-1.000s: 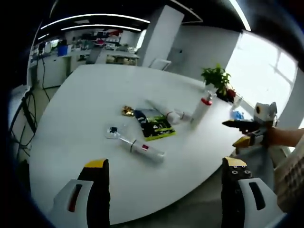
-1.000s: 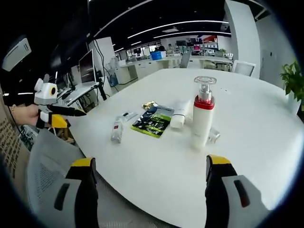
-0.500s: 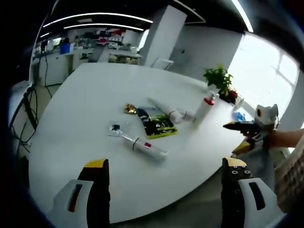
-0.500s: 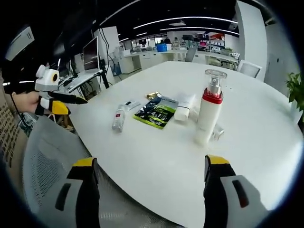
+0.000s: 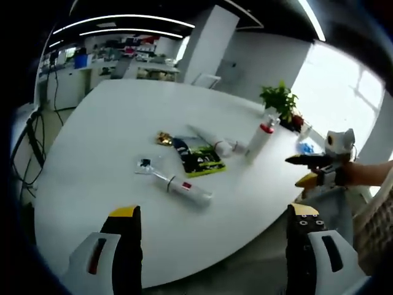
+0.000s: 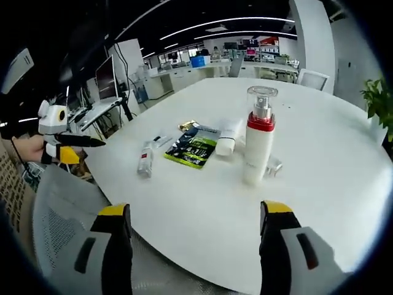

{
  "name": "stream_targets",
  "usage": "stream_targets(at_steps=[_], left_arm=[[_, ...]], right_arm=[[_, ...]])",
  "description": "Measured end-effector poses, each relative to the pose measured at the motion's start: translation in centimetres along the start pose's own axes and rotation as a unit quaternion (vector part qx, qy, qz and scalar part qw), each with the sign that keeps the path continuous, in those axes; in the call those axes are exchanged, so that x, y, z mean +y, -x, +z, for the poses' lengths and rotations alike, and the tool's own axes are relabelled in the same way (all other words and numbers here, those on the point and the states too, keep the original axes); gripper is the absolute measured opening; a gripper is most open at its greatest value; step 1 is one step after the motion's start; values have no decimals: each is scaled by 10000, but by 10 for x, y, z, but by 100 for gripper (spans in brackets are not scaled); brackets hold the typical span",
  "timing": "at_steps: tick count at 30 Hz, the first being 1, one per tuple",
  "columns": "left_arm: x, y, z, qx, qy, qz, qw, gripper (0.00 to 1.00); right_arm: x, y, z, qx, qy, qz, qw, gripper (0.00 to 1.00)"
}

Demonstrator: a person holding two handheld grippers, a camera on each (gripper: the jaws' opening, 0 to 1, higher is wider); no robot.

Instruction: Arrange the skincare products in the storage area until every visible bottle or jar stands upright without overlapping.

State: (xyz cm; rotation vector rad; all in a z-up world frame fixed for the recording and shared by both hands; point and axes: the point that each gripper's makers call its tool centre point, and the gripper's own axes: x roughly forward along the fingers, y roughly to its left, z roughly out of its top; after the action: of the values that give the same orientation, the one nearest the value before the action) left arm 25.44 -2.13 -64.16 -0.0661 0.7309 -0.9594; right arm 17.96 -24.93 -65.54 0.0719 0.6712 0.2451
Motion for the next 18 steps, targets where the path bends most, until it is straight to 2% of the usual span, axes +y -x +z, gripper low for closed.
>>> stream_targets(at_steps=[4, 7, 12, 14, 18], left_arm=[[-1, 0, -1, 21, 9, -37, 10000, 97], [-1, 0, -1, 27, 25, -46, 10000, 97], [2, 1, -1, 5, 85, -15, 10000, 97], [2, 1, -1, 12, 117, -15, 9999, 96], [3, 0, -3, 64, 155, 0, 9999, 95]], right_arm=[[-19, -1, 2, 83, 152, -110, 9998, 87], [-43, -2, 3, 272, 492, -244, 9981, 89], [-81, -5, -3, 633, 934, -346, 9930, 80], [-92, -8, -2, 695, 1002, -344, 9919, 73], [-116, -15, -4, 959, 1271, -354, 9866, 65]])
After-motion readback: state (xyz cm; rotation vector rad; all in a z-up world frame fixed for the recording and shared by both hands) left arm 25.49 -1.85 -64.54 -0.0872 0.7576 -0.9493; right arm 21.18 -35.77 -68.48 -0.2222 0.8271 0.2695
